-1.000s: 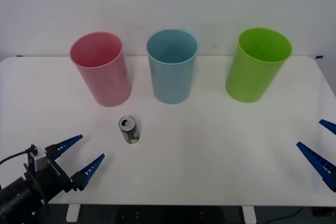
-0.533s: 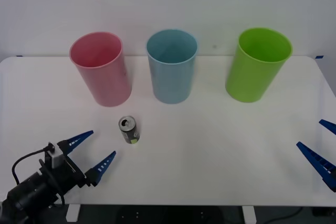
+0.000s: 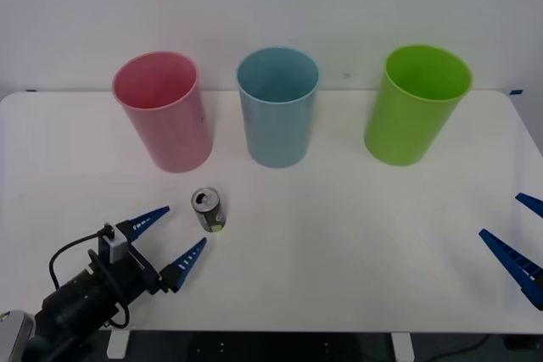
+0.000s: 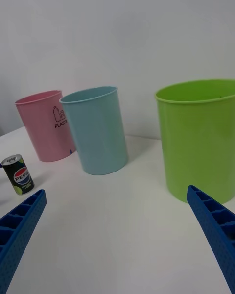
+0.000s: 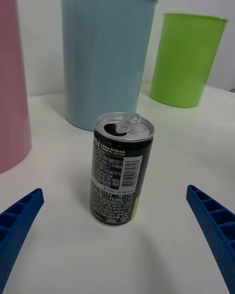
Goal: Grasp the object on the table and drop it into the matching bin: aluminum can to the light blue bin, PET bottle to the pink bin.
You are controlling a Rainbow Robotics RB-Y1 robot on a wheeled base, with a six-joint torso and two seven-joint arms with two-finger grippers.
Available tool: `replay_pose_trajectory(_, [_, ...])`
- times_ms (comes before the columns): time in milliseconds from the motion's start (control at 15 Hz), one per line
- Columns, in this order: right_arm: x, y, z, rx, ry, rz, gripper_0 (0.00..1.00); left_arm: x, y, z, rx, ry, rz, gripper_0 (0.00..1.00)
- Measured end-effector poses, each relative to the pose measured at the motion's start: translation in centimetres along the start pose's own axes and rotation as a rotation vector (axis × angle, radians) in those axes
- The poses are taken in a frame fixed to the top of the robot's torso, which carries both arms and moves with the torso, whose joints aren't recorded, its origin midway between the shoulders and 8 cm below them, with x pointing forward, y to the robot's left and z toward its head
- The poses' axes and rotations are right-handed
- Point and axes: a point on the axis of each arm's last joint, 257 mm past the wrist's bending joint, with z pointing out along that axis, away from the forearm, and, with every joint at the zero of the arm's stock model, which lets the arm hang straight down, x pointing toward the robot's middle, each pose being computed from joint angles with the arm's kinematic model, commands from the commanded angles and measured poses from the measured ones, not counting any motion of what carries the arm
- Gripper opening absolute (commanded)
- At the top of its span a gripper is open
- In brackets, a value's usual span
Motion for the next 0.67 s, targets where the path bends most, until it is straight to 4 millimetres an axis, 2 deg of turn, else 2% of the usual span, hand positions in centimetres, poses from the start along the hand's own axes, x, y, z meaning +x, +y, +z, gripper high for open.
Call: replay_pose_trajectory(667, [0.0, 0.0, 0.0, 0.0, 0.0, 0.0, 1.0, 0.4, 0.6, 4.2, 0.0, 0.016, 0.044, 1.0])
